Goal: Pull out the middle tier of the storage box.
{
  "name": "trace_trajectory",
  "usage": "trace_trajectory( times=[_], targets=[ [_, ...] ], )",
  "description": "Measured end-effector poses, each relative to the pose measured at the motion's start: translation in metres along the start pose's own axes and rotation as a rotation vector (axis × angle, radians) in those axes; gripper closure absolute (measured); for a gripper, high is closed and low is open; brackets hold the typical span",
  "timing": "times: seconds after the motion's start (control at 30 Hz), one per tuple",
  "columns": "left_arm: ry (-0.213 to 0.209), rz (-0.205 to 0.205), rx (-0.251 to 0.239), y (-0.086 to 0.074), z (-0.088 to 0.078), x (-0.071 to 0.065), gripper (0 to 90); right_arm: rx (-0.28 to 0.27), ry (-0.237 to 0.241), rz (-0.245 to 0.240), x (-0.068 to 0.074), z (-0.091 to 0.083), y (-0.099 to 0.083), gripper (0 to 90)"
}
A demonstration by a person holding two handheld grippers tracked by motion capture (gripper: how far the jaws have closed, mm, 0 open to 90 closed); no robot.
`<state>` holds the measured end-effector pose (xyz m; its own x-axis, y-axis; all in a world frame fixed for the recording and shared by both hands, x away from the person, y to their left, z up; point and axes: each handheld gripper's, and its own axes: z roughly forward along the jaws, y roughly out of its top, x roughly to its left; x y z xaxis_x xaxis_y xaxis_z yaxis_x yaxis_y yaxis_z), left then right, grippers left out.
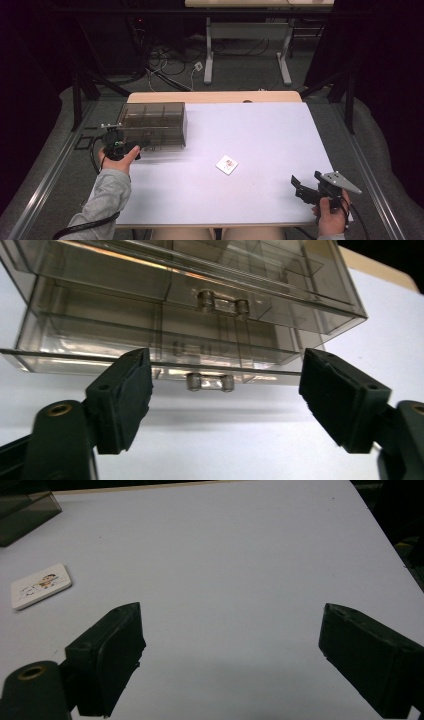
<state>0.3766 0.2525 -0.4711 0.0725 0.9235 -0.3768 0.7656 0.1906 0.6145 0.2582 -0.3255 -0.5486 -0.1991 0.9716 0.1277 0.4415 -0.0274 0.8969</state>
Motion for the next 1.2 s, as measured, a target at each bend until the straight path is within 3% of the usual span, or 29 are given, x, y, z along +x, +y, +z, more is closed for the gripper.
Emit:
trace_trajectory(
  times=[0.17,0.5,0.7,0.77,1.2],
  targets=[
    [0.034,0.031,-0.004,0.001,-0.001,-0.001,17.7,0.008,-0.002,0.004,0.001,0.000,0.000,10.3],
    [0.070,0.043,-0.010,0.003,0.000,-0.001,13.3,0.003,-0.002,-0.001,0.000,0.000,0.000,10.3],
    [0.077,0.038,-0.012,0.005,0.000,-0.004,10.0,-0.004,-0.001,0.001,0.000,0.001,0.000,10.3],
    [0.079,0.055,-0.010,0.007,-0.001,-0.004,8.3,0.009,-0.004,0.000,0.001,0.000,0.000,10.3],
    [0.085,0.069,-0.012,0.011,-0.001,-0.010,0.8,0.009,-0.005,0.000,0.001,0.000,0.000,10.3]
  ],
)
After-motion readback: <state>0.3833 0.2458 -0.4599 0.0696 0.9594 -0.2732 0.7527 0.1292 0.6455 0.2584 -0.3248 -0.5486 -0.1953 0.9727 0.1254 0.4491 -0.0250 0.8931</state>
